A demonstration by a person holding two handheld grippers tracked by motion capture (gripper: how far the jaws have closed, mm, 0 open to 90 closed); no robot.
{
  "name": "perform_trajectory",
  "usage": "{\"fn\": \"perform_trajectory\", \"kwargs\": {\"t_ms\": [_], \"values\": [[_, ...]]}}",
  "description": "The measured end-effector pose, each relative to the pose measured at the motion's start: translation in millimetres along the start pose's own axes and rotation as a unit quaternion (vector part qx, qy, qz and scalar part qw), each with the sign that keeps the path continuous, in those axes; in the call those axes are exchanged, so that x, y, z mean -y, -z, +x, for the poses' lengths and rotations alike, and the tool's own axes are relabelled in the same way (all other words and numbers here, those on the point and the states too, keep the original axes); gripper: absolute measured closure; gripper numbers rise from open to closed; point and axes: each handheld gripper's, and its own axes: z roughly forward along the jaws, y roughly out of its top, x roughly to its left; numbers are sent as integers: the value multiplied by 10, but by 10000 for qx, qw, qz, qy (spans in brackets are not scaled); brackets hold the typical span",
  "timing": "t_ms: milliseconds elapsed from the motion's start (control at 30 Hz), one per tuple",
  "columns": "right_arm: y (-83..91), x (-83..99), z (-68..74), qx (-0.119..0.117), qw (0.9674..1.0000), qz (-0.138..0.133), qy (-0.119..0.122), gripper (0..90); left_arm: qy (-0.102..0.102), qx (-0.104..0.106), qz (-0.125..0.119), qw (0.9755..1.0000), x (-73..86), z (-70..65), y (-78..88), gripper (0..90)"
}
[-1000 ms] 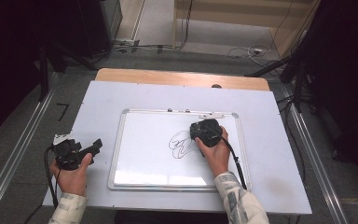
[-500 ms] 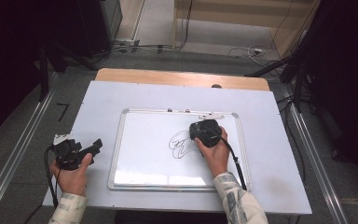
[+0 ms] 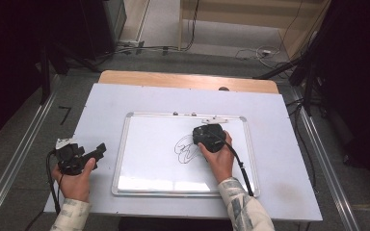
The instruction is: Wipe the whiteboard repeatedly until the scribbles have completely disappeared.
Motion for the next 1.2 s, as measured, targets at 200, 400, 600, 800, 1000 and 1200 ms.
{"fn": "perform_trajectory", "kwargs": {"t_ms": [200,400,600,800,1000,1200], "values": [[-11,-10,38,-30,10000,-6,39,393,2,4,3,10000,0,-1,-1,191],[-23,-22,96,-62,10000,3,59,393,1,7,4,10000,-1,-2,-1,192],[-37,-34,157,-105,9999,3,107,393,6,17,7,10000,-1,-1,-2,191],[-47,-41,209,-137,9998,1,123,394,7,21,5,10000,-1,-1,-1,191],[-54,-47,243,-168,9998,-5,140,393,8,20,3,10000,-2,0,-1,192],[-58,-48,278,-185,9997,-8,155,394,10,21,4,10000,-2,0,-1,191]]}}
